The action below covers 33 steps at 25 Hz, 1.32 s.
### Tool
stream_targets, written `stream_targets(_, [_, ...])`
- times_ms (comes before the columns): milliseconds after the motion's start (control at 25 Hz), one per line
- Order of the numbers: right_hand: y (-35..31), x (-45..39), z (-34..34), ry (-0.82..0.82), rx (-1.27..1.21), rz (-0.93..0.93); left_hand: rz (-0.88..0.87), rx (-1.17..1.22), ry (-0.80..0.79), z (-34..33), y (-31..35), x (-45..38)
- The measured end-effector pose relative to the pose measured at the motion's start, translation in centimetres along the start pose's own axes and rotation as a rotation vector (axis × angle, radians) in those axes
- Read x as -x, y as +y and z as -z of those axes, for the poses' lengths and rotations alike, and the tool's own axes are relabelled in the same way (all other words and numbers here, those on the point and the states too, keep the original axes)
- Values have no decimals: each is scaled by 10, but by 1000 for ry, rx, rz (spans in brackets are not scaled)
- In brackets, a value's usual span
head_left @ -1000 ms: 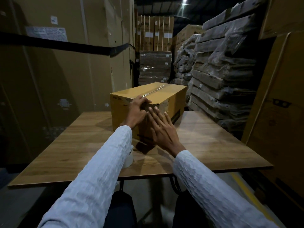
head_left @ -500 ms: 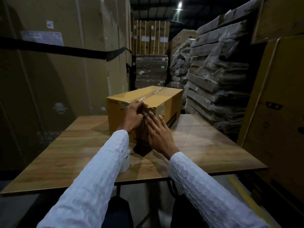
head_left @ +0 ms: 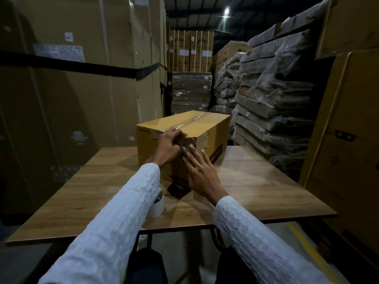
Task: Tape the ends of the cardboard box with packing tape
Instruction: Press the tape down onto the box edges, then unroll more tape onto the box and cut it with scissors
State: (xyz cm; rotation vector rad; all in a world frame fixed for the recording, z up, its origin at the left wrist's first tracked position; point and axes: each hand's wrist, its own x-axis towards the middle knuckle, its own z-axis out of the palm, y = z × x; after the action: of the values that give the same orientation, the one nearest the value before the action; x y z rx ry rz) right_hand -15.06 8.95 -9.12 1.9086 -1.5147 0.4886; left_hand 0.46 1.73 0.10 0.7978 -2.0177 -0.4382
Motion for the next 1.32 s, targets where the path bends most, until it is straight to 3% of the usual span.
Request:
stream_targets(120, [-5,-1,3,83,-97,-36,9,-31,-90,14,4,4])
stream_targets(280, [-6,3,6,221,-207,-85,46,-134,-21,42,-11,22])
stream_targets(440, [-14,5,9,241,-236,-115,358,-502,-623,70,-25,46])
stream_targets(520, [-21,5,8,231,-269,-143,419,-648,-733,68,-27,61])
stream_targets(720, [-37,9,6,220,-446,-199,322,-591,-577,53,-46,71])
stream_targets(800, [-43,5,16,147,-723,-429,228,-468,-412,53,-49,67])
stream_targets(880, [-46,-9,29,-47,-1145,-788,150,-273,-205,48,-41,68])
stream_targets(960, [-46,-20,42,-232,-1508,-1005,79,-144,-20,39,-33,70])
stream_targets(1040, [-46,-25,51,-278,-1621,-1005,3,-78,83,30,-31,74])
stream_targets(1320, [-47,-10,54,-94,-1677,-741,-139,54,307,10,-28,80])
